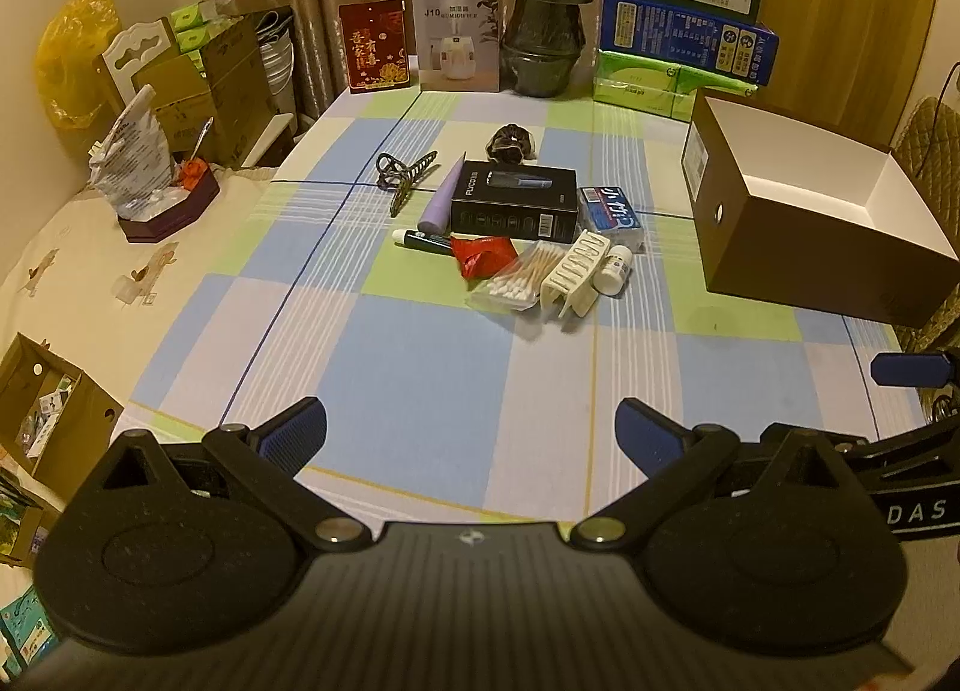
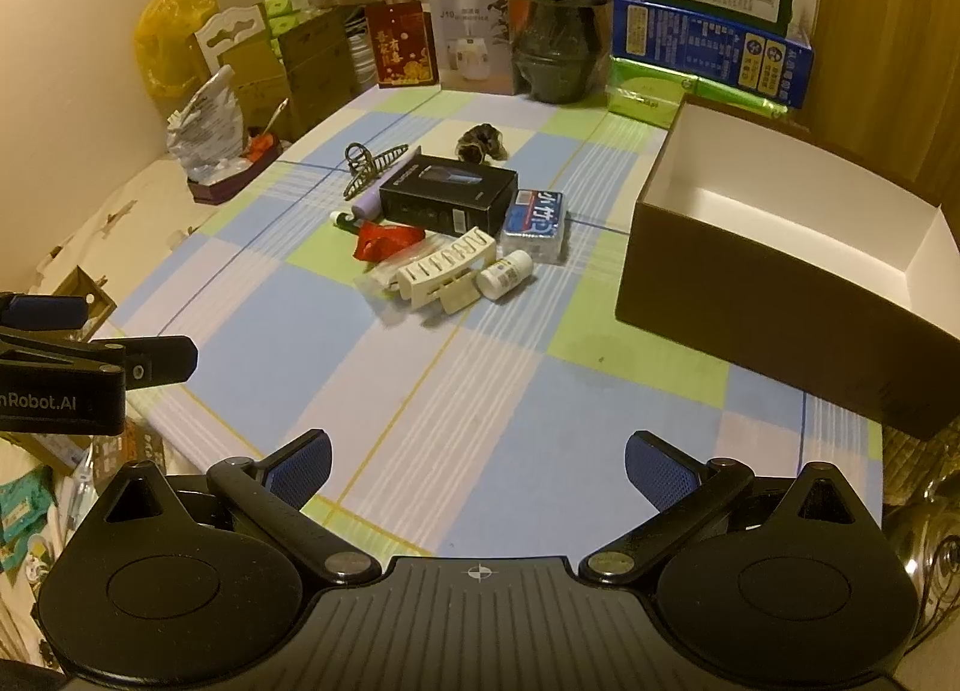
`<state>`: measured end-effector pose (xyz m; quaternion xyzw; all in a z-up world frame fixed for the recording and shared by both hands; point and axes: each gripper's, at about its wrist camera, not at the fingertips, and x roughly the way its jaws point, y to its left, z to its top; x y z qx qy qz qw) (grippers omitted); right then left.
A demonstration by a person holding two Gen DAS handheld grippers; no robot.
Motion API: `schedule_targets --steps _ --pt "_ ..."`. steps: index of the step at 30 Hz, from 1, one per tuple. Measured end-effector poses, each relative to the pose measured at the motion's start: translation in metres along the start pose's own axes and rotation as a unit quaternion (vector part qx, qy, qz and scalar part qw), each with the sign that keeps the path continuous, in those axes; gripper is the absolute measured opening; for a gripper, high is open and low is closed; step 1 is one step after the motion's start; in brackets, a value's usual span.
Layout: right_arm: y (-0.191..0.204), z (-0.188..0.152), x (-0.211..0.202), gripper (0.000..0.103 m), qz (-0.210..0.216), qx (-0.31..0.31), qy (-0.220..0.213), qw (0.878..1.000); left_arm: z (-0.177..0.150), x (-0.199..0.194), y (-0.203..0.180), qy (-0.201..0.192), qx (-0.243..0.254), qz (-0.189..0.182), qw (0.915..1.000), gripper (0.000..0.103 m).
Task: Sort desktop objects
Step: 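Move both tools toward the cluster of small items on the table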
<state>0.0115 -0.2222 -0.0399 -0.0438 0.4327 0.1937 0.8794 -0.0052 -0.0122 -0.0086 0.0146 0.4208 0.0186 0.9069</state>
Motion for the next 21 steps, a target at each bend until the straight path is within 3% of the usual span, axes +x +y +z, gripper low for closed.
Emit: schedule_targets --steps 21 --pt "0.001 0.013 0.008 0.101 0.01 0.013 -0.009 1.0 0.011 0.015 0.004 0.015 0.017 -0.002 0.9997 0.101"
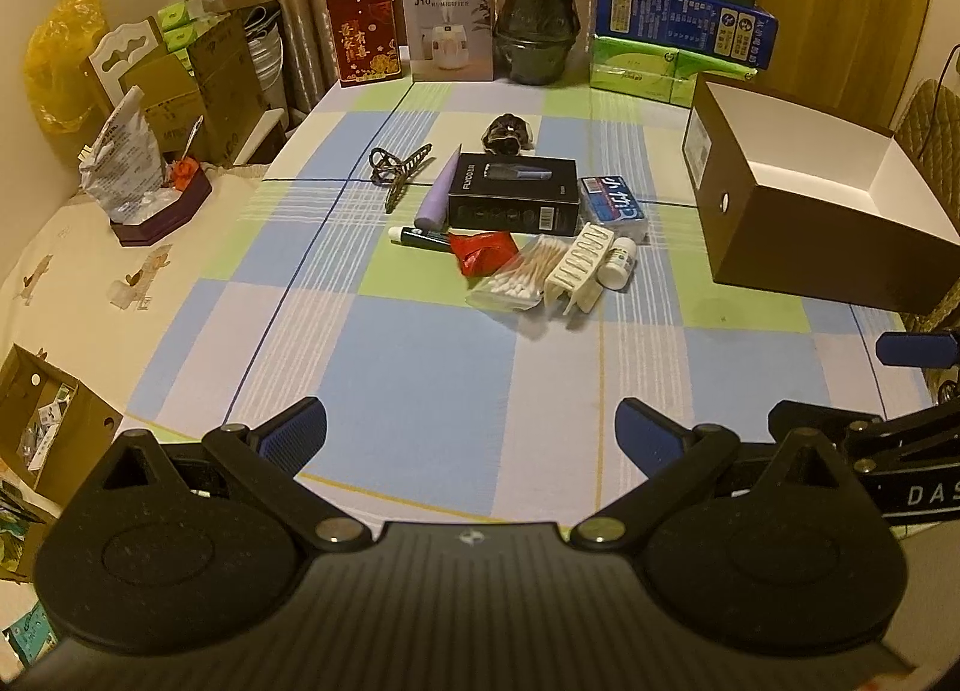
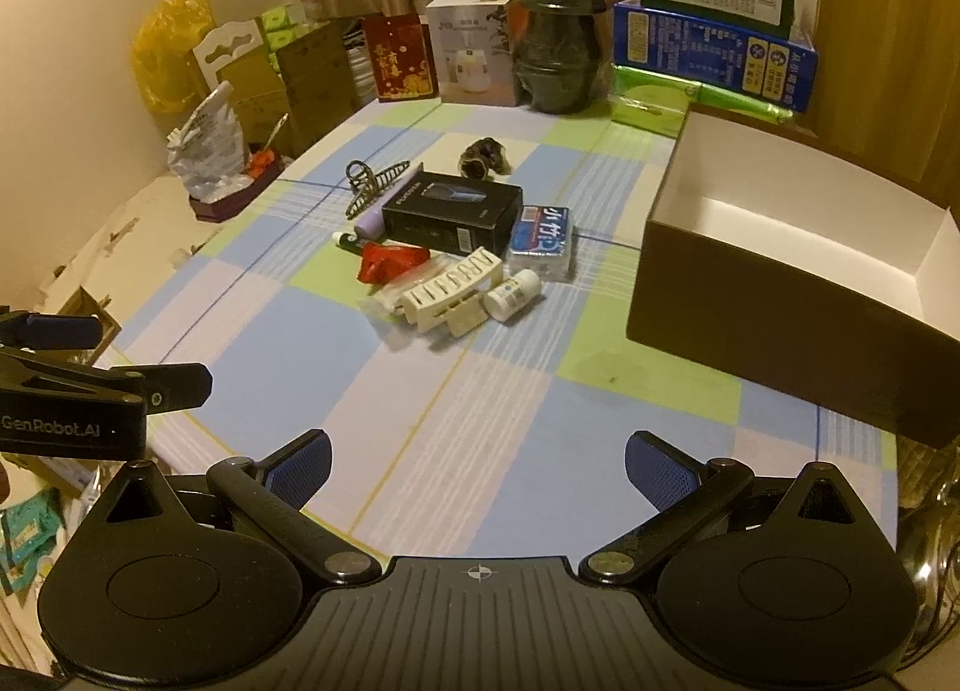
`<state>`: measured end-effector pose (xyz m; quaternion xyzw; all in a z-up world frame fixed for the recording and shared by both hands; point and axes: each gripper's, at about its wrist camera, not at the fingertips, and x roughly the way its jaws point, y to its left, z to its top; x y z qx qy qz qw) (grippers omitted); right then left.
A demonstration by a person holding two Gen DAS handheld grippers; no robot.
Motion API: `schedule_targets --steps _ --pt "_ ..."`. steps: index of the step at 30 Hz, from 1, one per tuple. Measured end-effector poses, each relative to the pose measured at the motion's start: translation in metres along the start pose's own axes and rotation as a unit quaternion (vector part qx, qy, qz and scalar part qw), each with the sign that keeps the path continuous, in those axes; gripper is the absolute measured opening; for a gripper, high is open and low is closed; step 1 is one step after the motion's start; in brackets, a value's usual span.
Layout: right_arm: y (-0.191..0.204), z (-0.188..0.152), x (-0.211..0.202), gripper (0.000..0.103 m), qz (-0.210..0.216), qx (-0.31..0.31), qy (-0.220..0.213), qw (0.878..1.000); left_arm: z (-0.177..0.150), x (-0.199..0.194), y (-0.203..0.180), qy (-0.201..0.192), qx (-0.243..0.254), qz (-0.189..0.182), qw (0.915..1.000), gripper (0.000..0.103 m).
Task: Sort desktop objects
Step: 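Move both tools toward the cluster of small items on the table, then grasp the white pill bottle with the right tool while the left tool grasps the red candy packet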
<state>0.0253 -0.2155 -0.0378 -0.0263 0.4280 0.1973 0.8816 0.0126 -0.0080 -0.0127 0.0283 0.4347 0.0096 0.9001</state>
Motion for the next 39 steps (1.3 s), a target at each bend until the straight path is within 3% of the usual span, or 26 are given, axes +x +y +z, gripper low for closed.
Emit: schedule_targets --steps 19,39 --pt "-0.001 0.025 0.023 0.101 -0.003 0.036 0.002 0.999 0.026 0.023 0.018 0.003 0.008 -0.019 0.9998 0.101" --pt "-0.006 0.055 0.074 0.101 -0.006 0.101 -0.004 0.995 0.066 0.087 0.045 0.026 0.042 -0.048 0.9976 0.101"
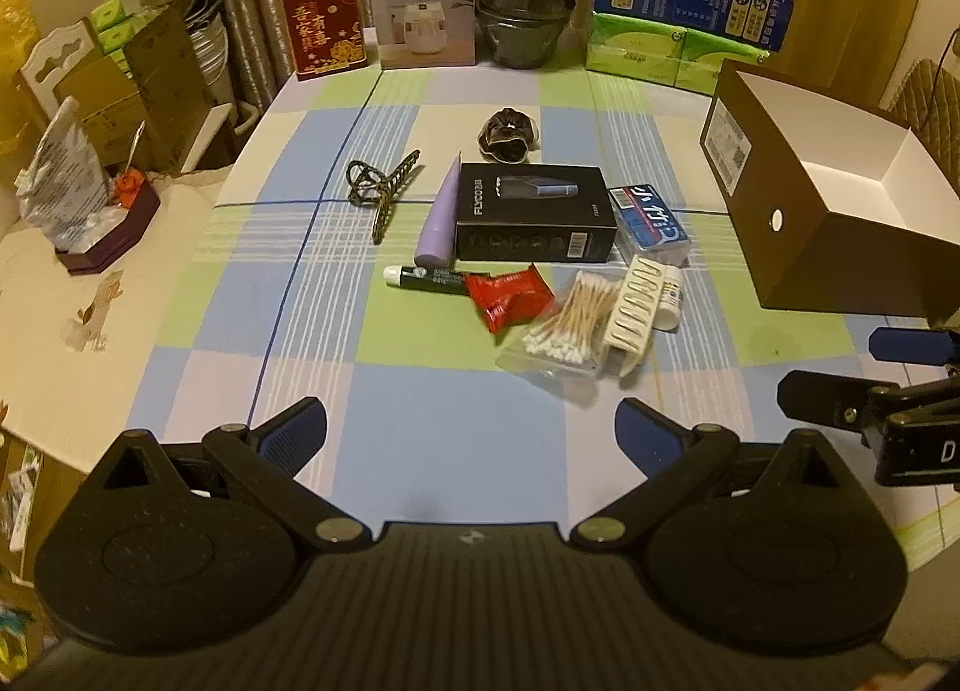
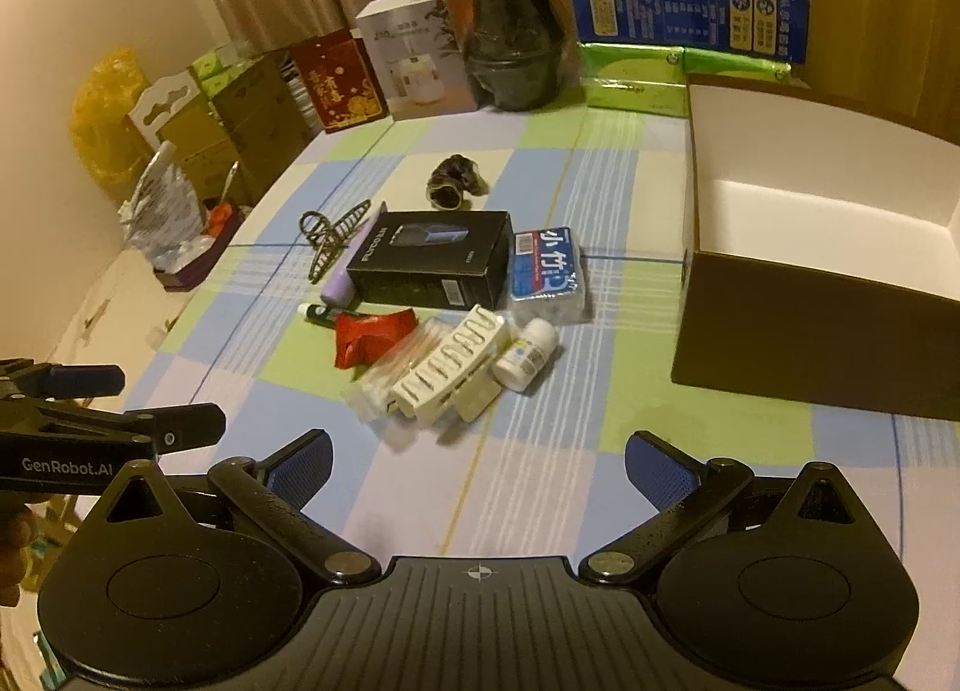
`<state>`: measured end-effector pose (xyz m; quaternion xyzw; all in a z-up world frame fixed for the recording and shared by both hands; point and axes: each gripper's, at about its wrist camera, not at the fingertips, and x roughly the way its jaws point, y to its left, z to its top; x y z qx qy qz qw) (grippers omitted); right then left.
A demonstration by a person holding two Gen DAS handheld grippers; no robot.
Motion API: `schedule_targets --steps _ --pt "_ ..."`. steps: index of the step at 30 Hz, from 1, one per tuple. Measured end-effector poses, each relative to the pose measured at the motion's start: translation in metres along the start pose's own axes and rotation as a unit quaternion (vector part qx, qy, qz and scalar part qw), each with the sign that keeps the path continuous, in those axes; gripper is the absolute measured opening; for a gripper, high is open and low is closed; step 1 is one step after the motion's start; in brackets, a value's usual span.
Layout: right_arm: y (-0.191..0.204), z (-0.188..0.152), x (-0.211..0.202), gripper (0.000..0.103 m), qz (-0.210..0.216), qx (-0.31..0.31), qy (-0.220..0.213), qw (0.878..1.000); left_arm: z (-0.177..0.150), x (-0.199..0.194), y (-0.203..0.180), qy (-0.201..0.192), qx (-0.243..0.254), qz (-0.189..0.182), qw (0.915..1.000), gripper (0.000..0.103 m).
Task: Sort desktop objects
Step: 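Grasp the white pill bottle with the right tool while the left tool grasps the red candy packet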
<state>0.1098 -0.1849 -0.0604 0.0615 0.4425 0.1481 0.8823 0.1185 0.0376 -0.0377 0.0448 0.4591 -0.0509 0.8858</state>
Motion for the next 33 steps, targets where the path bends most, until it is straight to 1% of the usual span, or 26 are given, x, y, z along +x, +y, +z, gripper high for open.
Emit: schedule_targets --steps 5,7,9,11,13,15,20,21,22,26,31,33 --pt "-0.004 0.006 0.014 0.101 -0.024 0.019 -0.009 0.999 0.014 0.019 0.007 0.001 0.019 -0.008 0.9998 0.101" --pt "-0.005 0.007 0.02 0.097 -0.031 0.025 -0.008 0.999 0.019 0.028 0.009 0.001 0.028 -0.016 0.9995 0.1" --pt "-0.007 0.008 0.026 0.089 -0.035 0.032 -0.006 0.999 0.024 0.038 0.011 0.003 0.038 -0.023 0.999 0.099" --pt "-0.009 0.009 0.033 0.085 -0.038 0.037 -0.005 0.999 0.028 0.047 0.012 0.005 0.044 -0.033 0.9984 0.097" --pt "-0.011 0.009 0.04 0.079 -0.043 0.042 -0.002 0.998 0.032 0.057 0.014 0.009 0.051 -0.046 0.9976 0.093" --pt "-0.013 0.009 0.047 0.068 -0.047 0.045 -0.001 0.998 0.036 0.067 0.014 0.011 0.06 -0.055 0.9966 0.092" --pt "-0.021 0.011 0.064 0.054 -0.051 0.059 -0.002 0.997 0.044 0.09 0.014 0.015 0.09 -0.07 0.9933 0.084" --pt "-0.022 0.012 0.067 0.053 -0.051 0.063 -0.003 0.997 0.046 0.095 0.015 0.017 0.095 -0.073 0.9926 0.081" --pt "-0.022 0.012 0.071 0.053 -0.054 0.067 -0.002 0.996 0.047 0.1 0.015 0.019 0.099 -0.076 0.9921 0.08" --pt "-0.025 0.014 0.082 0.051 -0.056 0.079 0.003 0.995 0.054 0.116 0.015 0.022 0.119 -0.084 0.9892 0.08" --pt "-0.025 0.017 0.094 0.05 -0.058 0.084 0.008 0.995 0.06 0.133 0.007 0.024 0.158 -0.096 0.9824 0.078" --pt "-0.026 0.018 0.098 0.048 -0.061 0.087 0.01 0.994 0.062 0.139 0.005 0.029 0.168 -0.102 0.9801 0.074"
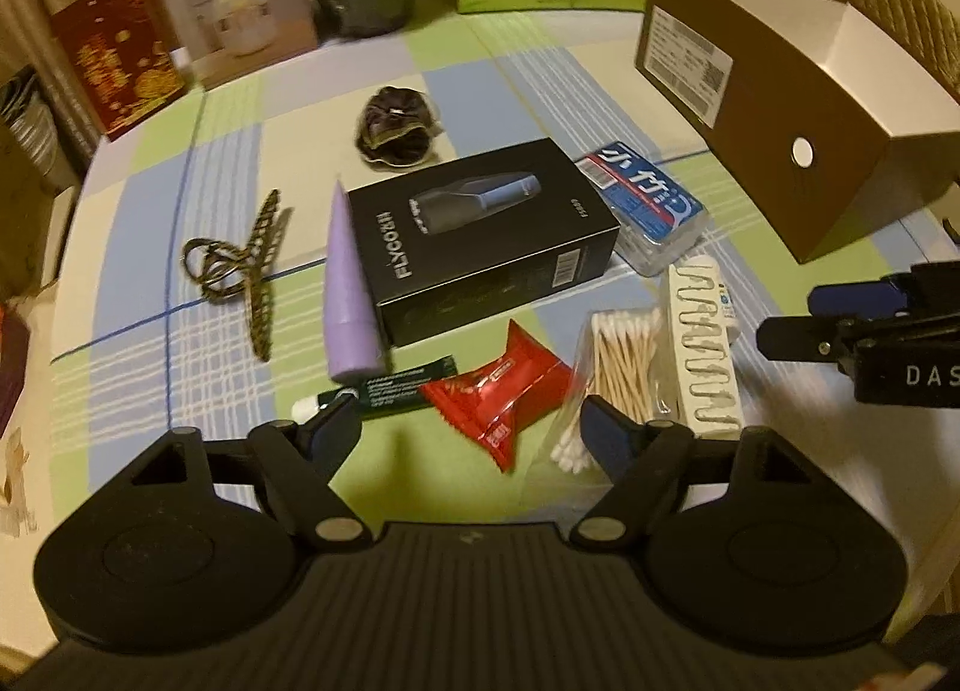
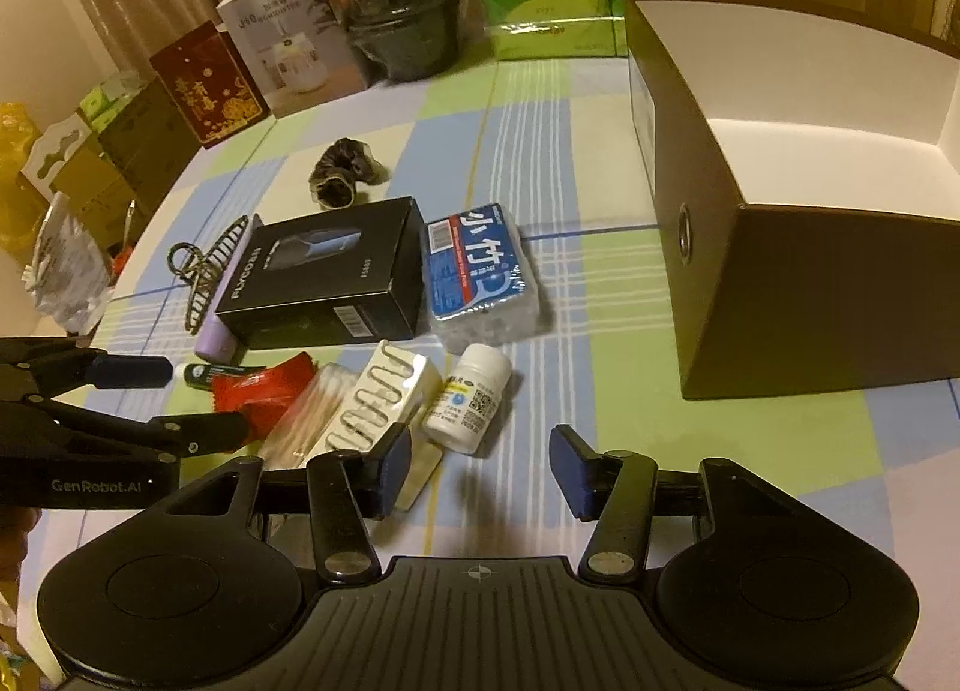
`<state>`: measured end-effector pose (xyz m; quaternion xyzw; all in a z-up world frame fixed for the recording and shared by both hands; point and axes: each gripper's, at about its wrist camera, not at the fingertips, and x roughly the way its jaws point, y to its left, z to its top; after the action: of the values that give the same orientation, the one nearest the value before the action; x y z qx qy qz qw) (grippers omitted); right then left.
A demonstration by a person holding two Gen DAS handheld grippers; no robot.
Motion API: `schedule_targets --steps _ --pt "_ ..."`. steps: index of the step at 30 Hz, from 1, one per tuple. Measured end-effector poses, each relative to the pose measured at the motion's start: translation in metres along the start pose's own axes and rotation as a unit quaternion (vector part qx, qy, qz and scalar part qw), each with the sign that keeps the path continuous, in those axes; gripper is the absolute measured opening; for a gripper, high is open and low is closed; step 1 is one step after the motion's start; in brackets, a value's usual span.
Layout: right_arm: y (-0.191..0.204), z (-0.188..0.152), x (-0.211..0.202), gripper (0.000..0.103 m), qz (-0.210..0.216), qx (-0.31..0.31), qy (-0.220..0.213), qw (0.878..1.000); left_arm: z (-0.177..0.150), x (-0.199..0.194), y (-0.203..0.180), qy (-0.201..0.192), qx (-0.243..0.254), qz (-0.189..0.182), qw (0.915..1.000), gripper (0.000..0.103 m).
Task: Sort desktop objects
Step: 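Grasp the white pill bottle with the right tool while the left tool grasps the red candy packet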
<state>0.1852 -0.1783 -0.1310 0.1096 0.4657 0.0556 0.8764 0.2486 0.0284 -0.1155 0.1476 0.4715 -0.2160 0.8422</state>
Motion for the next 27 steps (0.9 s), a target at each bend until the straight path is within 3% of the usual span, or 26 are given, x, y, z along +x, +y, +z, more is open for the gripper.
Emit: schedule_targets --steps 11,13,15,17,27 --pt "-0.001 0.008 0.024 0.043 -0.003 0.019 0.009 1.0 0.008 0.024 0.002 0.021 0.033 -0.025 0.9989 0.065" --pt "0.0 0.009 0.029 0.039 -0.005 0.018 0.011 1.0 0.01 0.026 0.002 0.023 0.039 -0.028 0.9986 0.063" --pt "0.001 0.01 0.033 0.026 -0.008 0.01 0.013 1.0 0.011 0.029 0.001 0.025 0.046 -0.03 0.9982 0.062" --pt "0.002 0.01 0.037 0.024 -0.017 -0.003 0.016 1.0 0.011 0.03 0.0 0.026 0.051 -0.034 0.9978 0.061" --pt "-0.018 0.005 0.026 0.024 -0.047 -0.004 0.02 0.999 0.014 0.038 -0.002 0.03 0.063 -0.049 0.9963 0.052"
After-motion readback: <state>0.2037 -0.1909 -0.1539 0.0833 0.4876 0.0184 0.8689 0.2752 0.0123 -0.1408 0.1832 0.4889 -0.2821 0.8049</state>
